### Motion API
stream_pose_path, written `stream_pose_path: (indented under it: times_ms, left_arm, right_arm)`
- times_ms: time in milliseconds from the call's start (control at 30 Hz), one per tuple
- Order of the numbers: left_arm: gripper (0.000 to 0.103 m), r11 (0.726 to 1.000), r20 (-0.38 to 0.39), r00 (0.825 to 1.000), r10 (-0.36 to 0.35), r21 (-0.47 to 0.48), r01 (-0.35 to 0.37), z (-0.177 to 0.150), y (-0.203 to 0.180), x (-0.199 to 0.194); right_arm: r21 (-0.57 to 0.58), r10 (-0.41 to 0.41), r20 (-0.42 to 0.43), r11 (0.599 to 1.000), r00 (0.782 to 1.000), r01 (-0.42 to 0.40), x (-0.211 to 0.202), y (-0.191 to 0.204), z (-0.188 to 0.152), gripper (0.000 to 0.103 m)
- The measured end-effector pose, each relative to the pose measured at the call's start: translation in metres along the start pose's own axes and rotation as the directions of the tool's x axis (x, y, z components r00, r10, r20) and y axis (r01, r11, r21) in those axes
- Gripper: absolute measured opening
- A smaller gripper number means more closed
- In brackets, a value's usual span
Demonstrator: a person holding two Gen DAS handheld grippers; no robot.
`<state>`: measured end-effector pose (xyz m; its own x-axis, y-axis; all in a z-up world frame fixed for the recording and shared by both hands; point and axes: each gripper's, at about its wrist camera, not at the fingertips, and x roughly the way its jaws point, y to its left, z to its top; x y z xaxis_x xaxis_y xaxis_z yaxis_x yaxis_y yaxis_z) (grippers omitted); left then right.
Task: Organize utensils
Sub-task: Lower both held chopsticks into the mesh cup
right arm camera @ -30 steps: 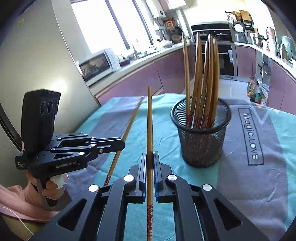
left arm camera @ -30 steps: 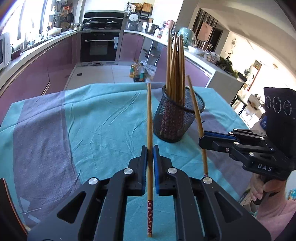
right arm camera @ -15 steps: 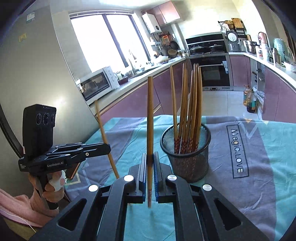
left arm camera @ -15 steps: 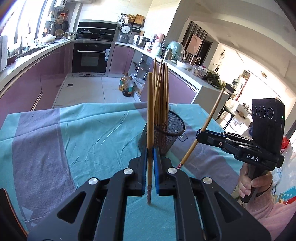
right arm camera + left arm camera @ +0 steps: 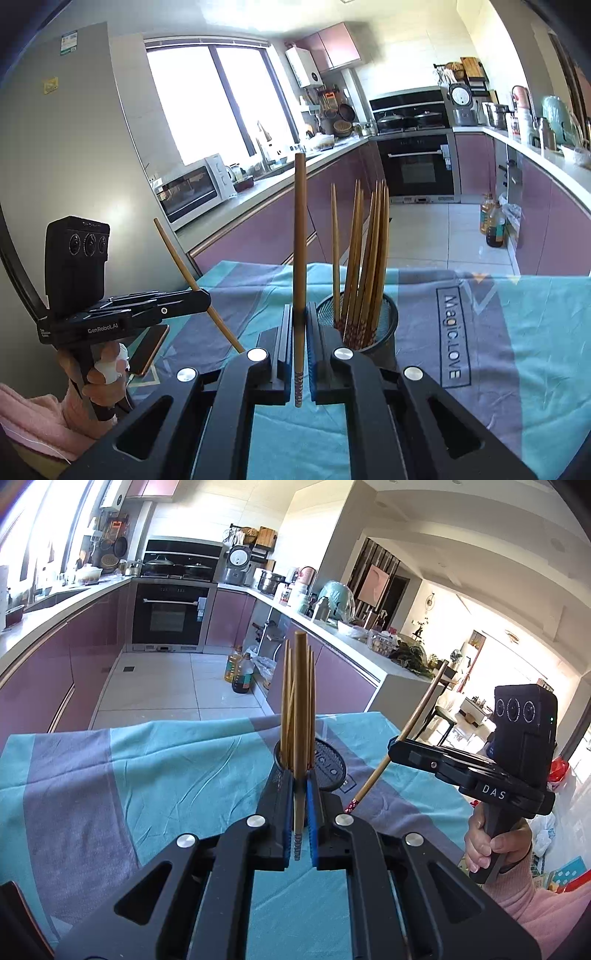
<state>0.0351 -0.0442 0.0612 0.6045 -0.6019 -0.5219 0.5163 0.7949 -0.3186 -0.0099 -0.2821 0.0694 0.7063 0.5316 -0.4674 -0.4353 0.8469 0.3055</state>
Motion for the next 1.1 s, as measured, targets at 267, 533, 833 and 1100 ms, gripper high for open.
stream_pose_path:
  times_ms: [267, 533, 833, 1100]
  left_arm:
    - [0.007, 0.999, 0.015, 1.0, -0.024, 0.028, 0.023, 0.016, -0.008, -0.001]
    - [0.007, 0.998, 0.029, 0.999, -0.037, 0.057, 0.035, 0.026, -0.015, -0.002]
    - [0.007, 0.996, 0.056, 0.997, -0.044, 0.078, 0.039, 0.042, -0.019, -0.003]
    - [0.007, 0.994, 0.079, 0.996, -0.037, 0.104, 0.029, 0.057, -0.025, -0.001]
  right_arm:
    - [-0.031, -0.006, 0.023, 0.999, 1.0, 0.006, -0.007, 0.005, 0.012, 0.006]
    - [-0.047, -0.01, 0.043, 0.999, 0.999, 0.012, -0.011, 0.006, 0.021, 0.006]
    - [-0.06, -0.014, 0.063, 0.998, 0.998, 0.018, -0.014, 0.007, 0.031, 0.006]
    - [-0.066, -0.032, 0.083, 0.997, 0.996, 0.037, -0.015, 0.004, 0.042, 0.006]
